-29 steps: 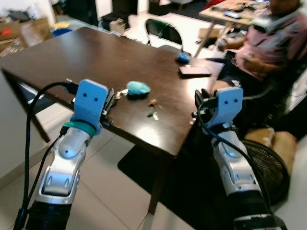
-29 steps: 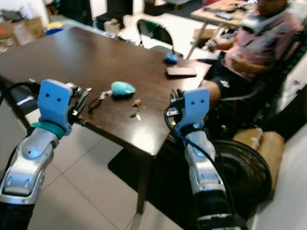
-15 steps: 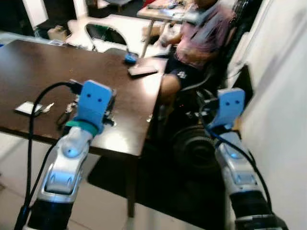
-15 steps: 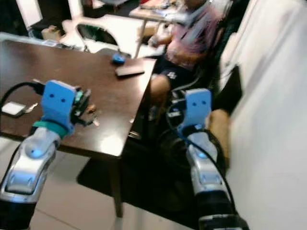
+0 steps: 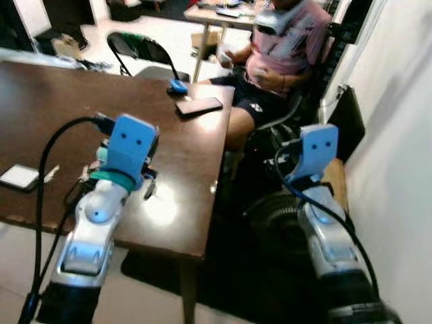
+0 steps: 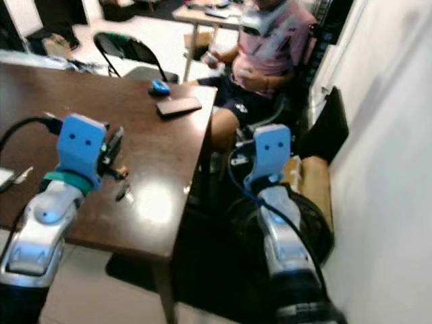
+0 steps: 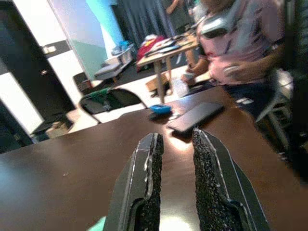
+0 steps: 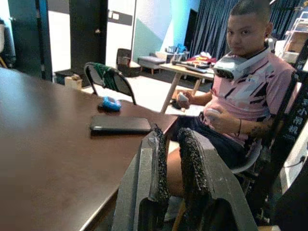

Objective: Hang keys on a hook

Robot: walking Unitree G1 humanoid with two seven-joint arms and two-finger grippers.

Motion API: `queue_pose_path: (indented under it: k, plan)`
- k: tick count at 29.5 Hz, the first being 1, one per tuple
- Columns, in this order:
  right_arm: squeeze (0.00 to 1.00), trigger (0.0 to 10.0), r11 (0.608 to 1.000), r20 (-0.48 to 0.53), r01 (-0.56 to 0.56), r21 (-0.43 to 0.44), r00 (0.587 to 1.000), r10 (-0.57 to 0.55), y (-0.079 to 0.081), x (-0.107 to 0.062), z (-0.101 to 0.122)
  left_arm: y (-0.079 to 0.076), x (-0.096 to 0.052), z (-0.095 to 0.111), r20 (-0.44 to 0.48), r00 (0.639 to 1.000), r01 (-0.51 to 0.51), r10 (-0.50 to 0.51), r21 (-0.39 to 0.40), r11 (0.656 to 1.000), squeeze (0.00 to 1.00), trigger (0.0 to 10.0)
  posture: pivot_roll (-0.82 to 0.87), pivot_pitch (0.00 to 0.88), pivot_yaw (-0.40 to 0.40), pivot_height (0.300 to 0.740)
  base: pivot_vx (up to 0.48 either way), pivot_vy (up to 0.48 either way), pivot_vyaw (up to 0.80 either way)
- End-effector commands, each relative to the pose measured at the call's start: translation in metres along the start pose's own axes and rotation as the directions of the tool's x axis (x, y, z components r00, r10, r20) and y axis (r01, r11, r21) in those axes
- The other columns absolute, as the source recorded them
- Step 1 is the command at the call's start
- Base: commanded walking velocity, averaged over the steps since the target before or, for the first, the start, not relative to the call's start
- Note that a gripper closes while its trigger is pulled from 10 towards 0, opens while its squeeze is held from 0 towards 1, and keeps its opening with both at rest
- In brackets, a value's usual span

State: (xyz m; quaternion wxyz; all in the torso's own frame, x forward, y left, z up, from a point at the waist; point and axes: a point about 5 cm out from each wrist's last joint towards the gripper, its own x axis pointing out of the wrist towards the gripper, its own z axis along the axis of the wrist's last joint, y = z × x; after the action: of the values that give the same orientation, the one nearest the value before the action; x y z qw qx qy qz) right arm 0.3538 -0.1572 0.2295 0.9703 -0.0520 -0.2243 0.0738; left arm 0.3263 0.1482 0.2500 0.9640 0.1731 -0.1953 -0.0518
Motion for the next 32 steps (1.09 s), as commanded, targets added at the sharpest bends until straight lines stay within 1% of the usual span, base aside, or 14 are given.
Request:
queue_pose_path:
  k: [1,5,6,7,8,10,11,12,14,15,17,20,23,32]
  plan:
    - [0.0,10.0,0.998,-0.015,-0.061,-0.019,0.998,0.06,0.013,0.0,-0.003,0.006,-0.004,-0.009,-0.038,0.999,0.0,0.002,0.064,0.998,0.0,10.0,0.08,0.083,0.049,0.74,0.469,0.0,0.0]
    - [0.0,10.0,0.996,-0.028,-0.085,-0.032,0.996,0.085,0.016,-0.001,-0.006,0.005,-0.005,-0.013,-0.058,0.998,0.021,-0.016,0.092,0.996,0.0,10.0,0.08,0.083,0.048,0.74,0.469,0.0,0.0]
    - [0.0,10.0,0.987,-0.084,-0.148,-0.069,0.986,0.142,0.022,-0.002,-0.015,-0.002,-0.01,-0.033,-0.193,0.975,0.133,-0.105,0.138,0.981,0.0,10.0,0.1,0.086,0.047,0.74,0.3,0.0,0.0]
    - [0.0,10.0,0.987,-0.084,-0.148,-0.069,0.986,0.142,0.022,-0.002,-0.015,-0.002,-0.01,-0.033,-0.193,0.975,0.133,-0.105,0.138,0.981,0.0,10.0,0.1,0.086,0.047,0.74,0.3,0.0,0.0]
    - [0.0,10.0,0.976,-0.126,-0.198,-0.095,0.974,0.186,0.026,-0.004,-0.022,-0.006,-0.017,-0.048,-0.302,0.938,0.228,-0.17,0.168,0.959,0.0,10.0,0.1,0.087,0.046,0.74,0.0,0.0,0.0]
    - [0.0,10.0,0.976,-0.126,-0.198,-0.095,0.974,0.186,0.026,-0.004,-0.022,-0.006,-0.017,-0.048,-0.302,0.938,0.228,-0.17,0.168,0.959,0.0,10.0,0.1,0.087,0.046,0.74,0.0,0.0,0.0]
    - [0.0,10.0,0.963,-0.166,-0.246,-0.108,0.96,0.226,0.03,-0.006,-0.029,-0.012,-0.032,-0.062,-0.401,0.868,0.385,-0.292,0.171,0.907,0.0,10.0,0.11,0.093,0.044,0.74,0.0,0.0,0.0]
    - [0.0,10.0,0.963,-0.166,-0.246,-0.108,0.96,0.226,0.03,-0.006,-0.029,-0.012,-0.032,-0.062,-0.401,0.868,0.385,-0.292,0.171,0.907,0.0,10.0,0.11,0.093,0.044,0.74,0.0,0.0,0.0]
    - [0.0,10.0,0.954,-0.193,-0.276,-0.115,0.948,0.251,0.03,-0.006,-0.034,-0.018,-0.057,-0.071,-0.477,0.755,0.566,-0.45,0.13,0.814,0.0,10.0,0.11,0.098,0.039,0.74,0.0,0.0,0.0]
    - [0.0,10.0,0.954,-0.193,-0.276,-0.115,0.948,0.251,0.03,-0.006,-0.034,-0.018,-0.057,-0.071,-0.477,0.755,0.566,-0.45,0.13,0.814,0.0,10.0,0.11,0.098,0.039,0.74,0.0,0.0,0.0]
    - [0.0,10.0,0.955,-0.197,-0.272,-0.117,0.949,0.246,0.027,-0.004,-0.034,-0.023,-0.066,-0.07,-0.487,0.713,0.616,-0.504,0.094,0.782,0.0,10.0,0.11,0.1,0.041,0.74,0.0,0.0,0.0]
    - [0.0,10.0,0.956,-0.198,-0.269,-0.12,0.95,0.242,0.026,-0.004,-0.034,-0.026,-0.069,-0.07,-0.493,0.696,0.633,-0.521,0.078,0.77,0.0,10.0,0.11,0.1,0.046,0.74,0.0,0.0,0.0]
    - [0.0,10.0,0.958,-0.192,-0.257,-0.129,0.954,0.231,0.024,-0.002,-0.033,-0.037,-0.078,-0.075,-0.53,0.641,0.658,-0.554,0.009,0.753,0.0,10.0,0.11,0.099,0.052,0.74,0.0,0.0,0.0]
    - [0.0,10.0,0.961,-0.18,-0.243,-0.132,0.959,0.218,0.022,0.0,-0.031,-0.037,-0.083,-0.078,-0.581,0.601,0.596,-0.549,-0.132,0.792,0.0,10.0,0.12,0.103,0.057,0.74,0.0,0.0,0.0]
